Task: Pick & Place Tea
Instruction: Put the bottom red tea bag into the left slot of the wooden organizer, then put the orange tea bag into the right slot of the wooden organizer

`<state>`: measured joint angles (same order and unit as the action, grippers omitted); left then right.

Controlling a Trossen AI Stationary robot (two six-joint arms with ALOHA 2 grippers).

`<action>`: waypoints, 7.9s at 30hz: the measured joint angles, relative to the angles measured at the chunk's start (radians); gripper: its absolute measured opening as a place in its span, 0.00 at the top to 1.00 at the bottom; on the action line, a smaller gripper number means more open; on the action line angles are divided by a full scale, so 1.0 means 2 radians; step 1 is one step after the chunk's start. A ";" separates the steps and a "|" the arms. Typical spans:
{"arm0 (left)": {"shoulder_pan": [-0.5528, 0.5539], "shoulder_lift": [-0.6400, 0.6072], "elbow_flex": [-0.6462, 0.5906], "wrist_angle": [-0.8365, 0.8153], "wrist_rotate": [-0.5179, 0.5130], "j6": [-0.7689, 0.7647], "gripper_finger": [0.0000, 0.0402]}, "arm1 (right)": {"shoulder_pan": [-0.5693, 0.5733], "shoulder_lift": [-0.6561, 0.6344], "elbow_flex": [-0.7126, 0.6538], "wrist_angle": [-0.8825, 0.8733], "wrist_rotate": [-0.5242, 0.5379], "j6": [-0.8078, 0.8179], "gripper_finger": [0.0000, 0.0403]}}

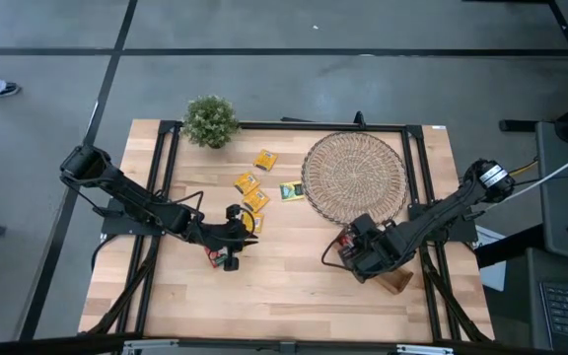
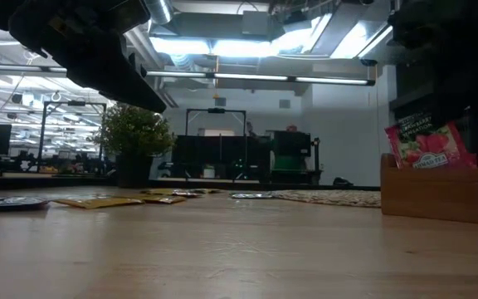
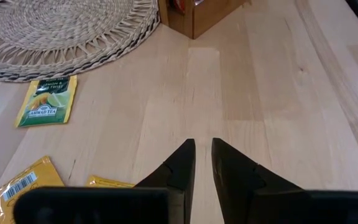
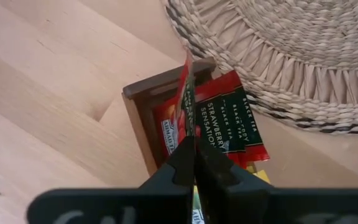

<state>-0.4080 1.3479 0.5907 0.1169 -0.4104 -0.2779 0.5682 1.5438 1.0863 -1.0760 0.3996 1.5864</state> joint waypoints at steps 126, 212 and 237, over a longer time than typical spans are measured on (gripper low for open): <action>0.023 0.180 0.001 0.053 0.075 -0.073 0.99 | -0.257 0.185 0.019 0.530 -0.336 -0.337 0.74; 0.107 0.011 0.000 -0.046 0.217 -0.052 0.66 | -0.252 0.245 0.188 0.408 -0.285 -0.577 0.99; 0.092 0.007 0.001 -0.110 0.200 0.124 0.99 | -0.252 0.245 0.188 0.408 -0.429 -0.518 0.72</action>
<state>-0.2242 1.3618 0.5930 -0.1025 -0.0109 -0.0302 0.0647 2.0331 1.4616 -0.2600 -0.4574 0.5513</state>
